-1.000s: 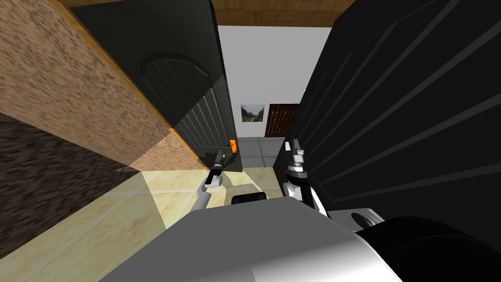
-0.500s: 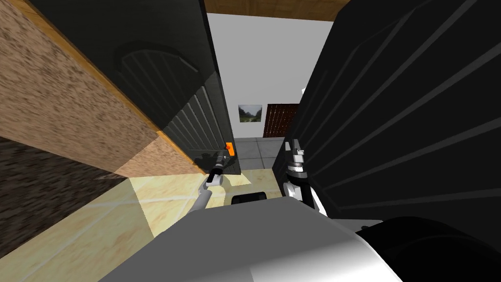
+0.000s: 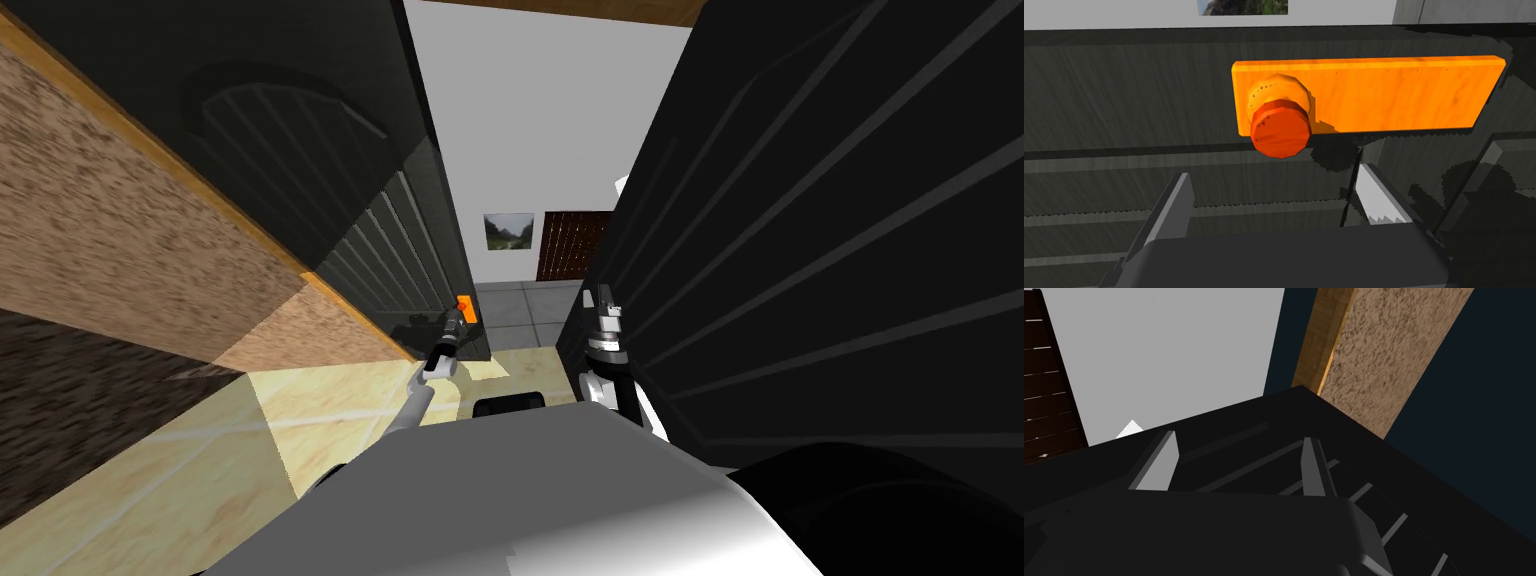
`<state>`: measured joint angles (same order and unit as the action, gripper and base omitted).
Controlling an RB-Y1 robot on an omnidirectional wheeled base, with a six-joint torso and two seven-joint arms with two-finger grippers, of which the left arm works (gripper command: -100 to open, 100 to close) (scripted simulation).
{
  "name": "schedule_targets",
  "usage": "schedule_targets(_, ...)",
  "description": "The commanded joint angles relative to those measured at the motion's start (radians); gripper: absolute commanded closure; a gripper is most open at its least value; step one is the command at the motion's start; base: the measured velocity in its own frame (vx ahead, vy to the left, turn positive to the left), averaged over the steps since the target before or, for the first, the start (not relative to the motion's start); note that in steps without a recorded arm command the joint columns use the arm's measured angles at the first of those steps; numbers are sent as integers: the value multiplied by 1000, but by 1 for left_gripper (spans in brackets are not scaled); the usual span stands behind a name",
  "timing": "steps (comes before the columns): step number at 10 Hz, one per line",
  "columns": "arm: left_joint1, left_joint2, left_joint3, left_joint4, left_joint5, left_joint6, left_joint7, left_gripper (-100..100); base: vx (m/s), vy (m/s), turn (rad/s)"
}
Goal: Pull the door open
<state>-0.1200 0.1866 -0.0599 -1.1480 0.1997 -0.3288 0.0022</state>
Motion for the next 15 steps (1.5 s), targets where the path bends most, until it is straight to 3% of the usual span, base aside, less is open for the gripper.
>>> schedule_targets(1, -1, 29, 17, 24, 10, -15, 20, -100, 114, -29, -199)
schedule_targets(2, -1, 37, 21, 31, 12, -19, 25, -100, 169, -29, -151)
schedule_targets(4, -2, 76, 44, 62, 25, -39, 51, -100, 174, -40, -163)
schedule_targets(5, -2, 82, 47, 67, 27, -42, 54, -100, 163, -25, -98)
schedule_targets(6, 1, 70, 44, 56, 24, -33, 44, -100, 69, -9, -5)
schedule_targets(7, 1, 70, 44, 56, 24, -33, 44, 100, -5, 1, 7)
schedule_targets(12, 1, 70, 44, 56, 24, -33, 44, 100, -14, 2, -1)
schedule_targets(15, 10, 106, 16, 55, 30, -43, 77, 100, -144, 79, -157)
